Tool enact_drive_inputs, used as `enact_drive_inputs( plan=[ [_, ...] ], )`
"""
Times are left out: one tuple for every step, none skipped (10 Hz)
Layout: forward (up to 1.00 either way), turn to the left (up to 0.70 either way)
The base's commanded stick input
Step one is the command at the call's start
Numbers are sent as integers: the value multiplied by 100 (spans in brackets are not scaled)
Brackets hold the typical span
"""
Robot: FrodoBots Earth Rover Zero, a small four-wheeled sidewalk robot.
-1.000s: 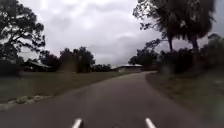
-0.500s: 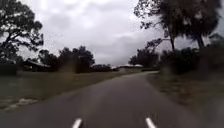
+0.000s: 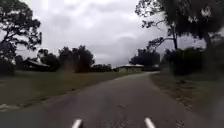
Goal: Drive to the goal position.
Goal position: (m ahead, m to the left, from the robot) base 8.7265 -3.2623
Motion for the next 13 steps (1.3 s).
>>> enact_drive_inputs(
  plan=[
    [84, 3],
    [84, 3],
    [84, 3],
    [84, 3],
    [84, 3],
    [84, 3],
    [84, 3],
    [84, 3],
    [84, 3],
    [84, 3],
    [84, 3],
    [84, 3],
    [84, 3]
  ],
)
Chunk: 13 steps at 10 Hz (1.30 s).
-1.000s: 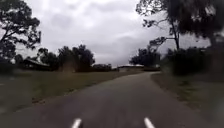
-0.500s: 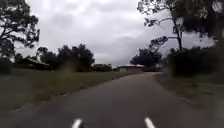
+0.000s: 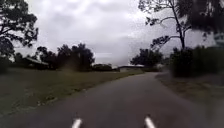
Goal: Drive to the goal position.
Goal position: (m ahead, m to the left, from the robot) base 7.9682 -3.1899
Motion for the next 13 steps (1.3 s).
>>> enact_drive_inputs(
  plan=[
    [84, 3],
    [84, 3],
    [84, 3],
    [84, 3],
    [84, 3],
    [84, 3],
    [84, 3],
    [84, 3],
    [84, 3],
    [84, 3],
    [84, 3],
    [84, 3],
    [84, 3]
  ],
)
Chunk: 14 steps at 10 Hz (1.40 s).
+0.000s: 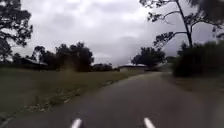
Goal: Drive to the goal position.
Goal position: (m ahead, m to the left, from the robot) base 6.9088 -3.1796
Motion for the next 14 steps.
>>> enact_drive_inputs(
  plan=[
    [84, 3],
    [84, 3],
    [84, 3],
    [84, 3],
    [84, 3],
    [84, 3],
    [84, 3],
    [84, 3],
    [84, 3],
    [84, -8],
    [84, -30],
    [84, -33],
    [84, -21],
    [84, -7]
  ],
)
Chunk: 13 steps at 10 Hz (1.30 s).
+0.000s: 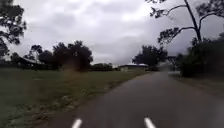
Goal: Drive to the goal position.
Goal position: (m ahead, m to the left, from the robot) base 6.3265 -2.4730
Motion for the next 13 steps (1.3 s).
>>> enact_drive_inputs(
  plan=[
    [84, -14],
    [84, -29],
    [84, -33],
    [84, -18],
    [84, 0],
    [84, 3],
    [84, -27],
    [84, -32],
    [84, -21],
    [84, -4],
    [84, 3],
    [84, 3],
    [84, -32]
  ],
)
